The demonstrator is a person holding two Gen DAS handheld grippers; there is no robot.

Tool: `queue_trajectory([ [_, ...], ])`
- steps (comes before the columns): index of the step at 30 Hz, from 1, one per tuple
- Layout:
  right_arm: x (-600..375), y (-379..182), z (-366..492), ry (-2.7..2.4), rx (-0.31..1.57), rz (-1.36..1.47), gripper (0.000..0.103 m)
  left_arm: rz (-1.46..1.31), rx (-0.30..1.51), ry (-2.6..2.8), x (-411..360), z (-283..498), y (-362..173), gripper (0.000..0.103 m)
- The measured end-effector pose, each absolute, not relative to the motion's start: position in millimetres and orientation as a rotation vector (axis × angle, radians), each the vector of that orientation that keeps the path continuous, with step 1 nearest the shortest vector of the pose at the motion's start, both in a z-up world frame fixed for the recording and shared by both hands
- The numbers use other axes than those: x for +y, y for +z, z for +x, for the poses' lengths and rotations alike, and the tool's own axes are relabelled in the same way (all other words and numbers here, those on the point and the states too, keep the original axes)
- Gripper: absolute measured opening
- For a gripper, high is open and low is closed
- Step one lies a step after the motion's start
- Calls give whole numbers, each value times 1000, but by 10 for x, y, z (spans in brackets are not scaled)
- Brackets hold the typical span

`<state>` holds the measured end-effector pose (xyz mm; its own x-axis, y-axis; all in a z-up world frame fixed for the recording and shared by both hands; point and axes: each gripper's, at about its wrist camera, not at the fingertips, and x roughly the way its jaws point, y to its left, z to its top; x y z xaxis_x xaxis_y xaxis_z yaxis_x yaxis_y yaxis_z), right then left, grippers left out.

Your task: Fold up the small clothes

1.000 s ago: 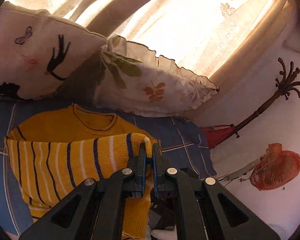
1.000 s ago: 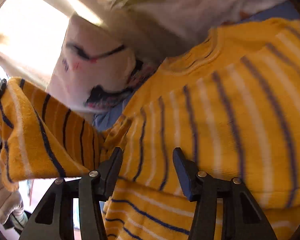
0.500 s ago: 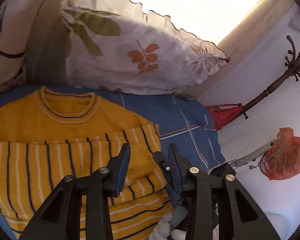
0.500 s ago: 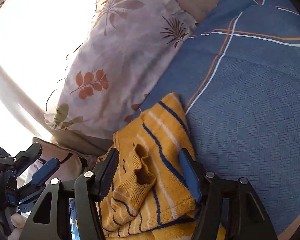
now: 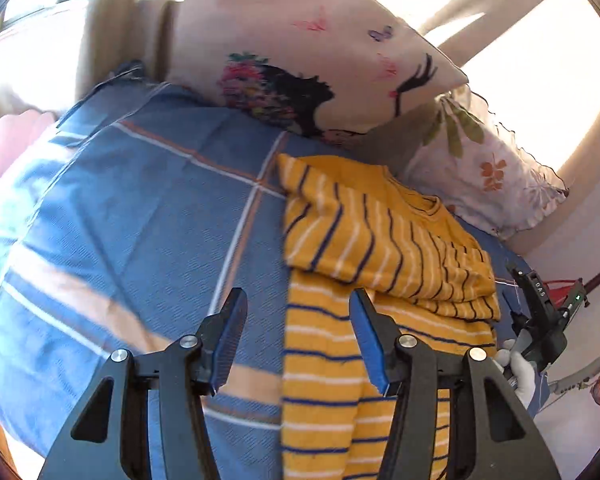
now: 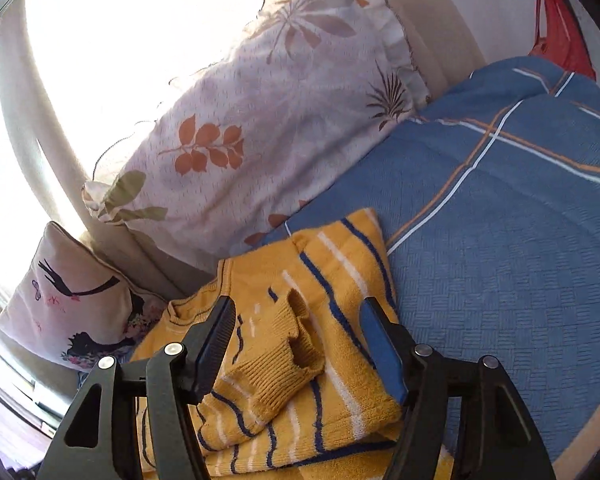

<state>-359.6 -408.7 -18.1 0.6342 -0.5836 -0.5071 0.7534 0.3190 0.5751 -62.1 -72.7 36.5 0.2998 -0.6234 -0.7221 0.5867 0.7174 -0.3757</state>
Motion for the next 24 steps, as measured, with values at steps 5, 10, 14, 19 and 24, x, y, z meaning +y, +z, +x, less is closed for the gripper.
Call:
queue_trajectory([
  [5,-4195,-90,-3596,-771,314,880,70,-120,916,-733,-62,-805,265,68],
  [10,-4263,-170,-3238,-669,551,771,70,-104,911,-736,24,-810,182,68],
  [14,-4253,-298,-2931,-673,709,693,49,-138,940,-750,81,-827,96,68],
  [19,-4177,-111,-2973,-727,740,572,10,-112,944,-728,99,-832,48,68],
  [24,-4289,-216,-3121,-881,845,485,10,-105,964,-755,-30,-778,6,68],
])
